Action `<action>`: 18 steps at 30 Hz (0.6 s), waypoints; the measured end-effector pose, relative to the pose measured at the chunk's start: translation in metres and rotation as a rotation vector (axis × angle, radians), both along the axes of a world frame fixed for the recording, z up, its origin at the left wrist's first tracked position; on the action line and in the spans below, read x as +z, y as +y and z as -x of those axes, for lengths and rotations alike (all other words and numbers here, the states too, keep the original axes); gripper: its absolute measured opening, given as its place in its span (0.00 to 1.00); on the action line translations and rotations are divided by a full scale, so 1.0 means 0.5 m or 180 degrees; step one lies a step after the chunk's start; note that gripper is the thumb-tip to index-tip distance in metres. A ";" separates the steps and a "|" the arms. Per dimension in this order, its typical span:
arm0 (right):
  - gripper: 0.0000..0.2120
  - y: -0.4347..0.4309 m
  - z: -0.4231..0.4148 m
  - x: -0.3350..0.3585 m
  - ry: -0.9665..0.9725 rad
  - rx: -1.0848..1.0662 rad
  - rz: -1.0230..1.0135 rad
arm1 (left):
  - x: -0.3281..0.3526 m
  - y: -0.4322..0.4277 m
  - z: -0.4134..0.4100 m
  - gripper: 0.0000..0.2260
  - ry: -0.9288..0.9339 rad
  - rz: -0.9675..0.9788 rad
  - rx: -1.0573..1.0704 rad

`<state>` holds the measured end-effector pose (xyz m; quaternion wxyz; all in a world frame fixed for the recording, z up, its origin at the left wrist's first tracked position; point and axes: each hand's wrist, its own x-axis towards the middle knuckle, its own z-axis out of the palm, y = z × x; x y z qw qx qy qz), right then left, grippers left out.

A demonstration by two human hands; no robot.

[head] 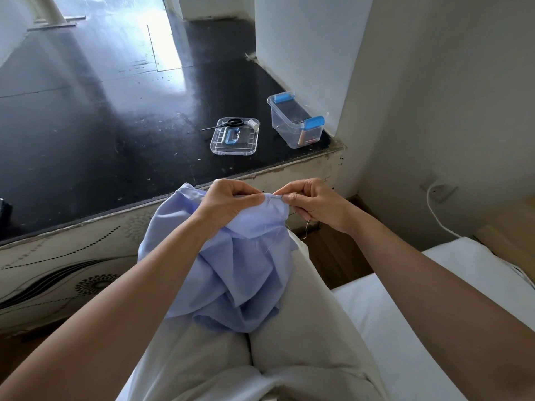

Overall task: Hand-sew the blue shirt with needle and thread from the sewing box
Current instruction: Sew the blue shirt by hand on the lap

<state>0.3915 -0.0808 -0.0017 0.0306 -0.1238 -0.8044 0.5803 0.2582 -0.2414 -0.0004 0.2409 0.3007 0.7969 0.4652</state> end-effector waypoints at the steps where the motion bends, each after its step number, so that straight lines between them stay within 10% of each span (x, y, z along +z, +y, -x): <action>1: 0.12 -0.001 0.000 0.002 0.0004 -0.0005 -0.0022 | 0.001 0.000 -0.001 0.03 0.0002 -0.0021 0.0015; 18: 0.10 -0.006 0.001 -0.019 0.0175 0.0062 0.0938 | 0.000 0.000 -0.011 0.06 -0.0767 -0.0299 -0.0151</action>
